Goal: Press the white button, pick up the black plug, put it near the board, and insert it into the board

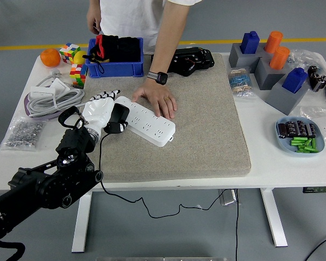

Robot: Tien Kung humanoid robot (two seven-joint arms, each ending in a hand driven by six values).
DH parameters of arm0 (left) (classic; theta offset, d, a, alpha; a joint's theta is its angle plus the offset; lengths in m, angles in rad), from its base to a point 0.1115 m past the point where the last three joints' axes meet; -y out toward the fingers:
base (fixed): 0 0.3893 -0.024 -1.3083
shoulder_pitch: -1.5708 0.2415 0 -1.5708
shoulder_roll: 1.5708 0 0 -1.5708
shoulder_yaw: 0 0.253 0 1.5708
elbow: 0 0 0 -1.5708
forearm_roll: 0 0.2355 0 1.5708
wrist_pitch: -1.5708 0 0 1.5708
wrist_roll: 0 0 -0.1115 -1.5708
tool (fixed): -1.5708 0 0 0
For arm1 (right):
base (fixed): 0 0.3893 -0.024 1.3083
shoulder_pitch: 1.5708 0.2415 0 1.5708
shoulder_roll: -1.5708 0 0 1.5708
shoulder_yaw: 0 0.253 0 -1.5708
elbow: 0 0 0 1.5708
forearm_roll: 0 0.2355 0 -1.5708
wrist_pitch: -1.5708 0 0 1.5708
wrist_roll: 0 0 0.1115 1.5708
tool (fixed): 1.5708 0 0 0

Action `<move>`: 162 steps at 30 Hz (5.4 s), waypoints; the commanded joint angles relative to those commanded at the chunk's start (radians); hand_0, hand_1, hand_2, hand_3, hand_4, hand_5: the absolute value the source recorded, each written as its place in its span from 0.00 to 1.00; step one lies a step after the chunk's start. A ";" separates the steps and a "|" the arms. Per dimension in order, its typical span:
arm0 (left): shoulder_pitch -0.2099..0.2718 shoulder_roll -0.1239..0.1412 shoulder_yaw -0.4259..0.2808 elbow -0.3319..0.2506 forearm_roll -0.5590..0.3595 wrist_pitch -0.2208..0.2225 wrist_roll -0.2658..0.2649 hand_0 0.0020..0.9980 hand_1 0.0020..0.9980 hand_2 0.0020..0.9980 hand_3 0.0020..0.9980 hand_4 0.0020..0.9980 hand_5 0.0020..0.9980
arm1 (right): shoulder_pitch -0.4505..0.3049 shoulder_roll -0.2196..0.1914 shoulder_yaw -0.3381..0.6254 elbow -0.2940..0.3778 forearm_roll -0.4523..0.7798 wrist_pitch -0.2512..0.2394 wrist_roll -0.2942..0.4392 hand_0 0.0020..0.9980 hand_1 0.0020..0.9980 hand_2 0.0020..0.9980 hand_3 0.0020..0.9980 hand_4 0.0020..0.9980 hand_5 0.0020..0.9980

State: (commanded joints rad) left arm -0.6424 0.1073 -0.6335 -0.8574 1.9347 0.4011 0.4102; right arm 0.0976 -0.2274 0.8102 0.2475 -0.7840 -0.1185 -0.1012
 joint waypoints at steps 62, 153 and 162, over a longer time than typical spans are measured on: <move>0.028 0.085 0.059 -0.129 -0.068 0.057 -0.135 0.89 0.81 0.69 0.70 0.82 0.30 | 0.007 0.000 0.020 0.002 -0.005 -0.005 0.009 0.82 0.65 0.66 0.63 0.76 0.49; 0.451 0.090 -0.811 -0.356 -0.202 0.113 -0.332 0.89 0.83 0.77 0.75 0.81 0.28 | 0.008 -0.022 0.077 0.020 -0.036 0.000 0.000 0.82 0.65 0.65 0.63 0.76 0.50; 0.443 0.089 -0.828 -0.357 -0.203 0.103 -0.333 0.89 0.83 0.76 0.75 0.81 0.28 | 0.013 -0.023 0.075 0.022 -0.035 0.000 -0.001 0.82 0.65 0.66 0.63 0.76 0.50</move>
State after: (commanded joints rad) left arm -0.1996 0.1962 -1.4614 -1.2144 1.7320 0.5044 0.0775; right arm 0.1107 -0.2503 0.8854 0.2696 -0.8185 -0.1189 -0.1020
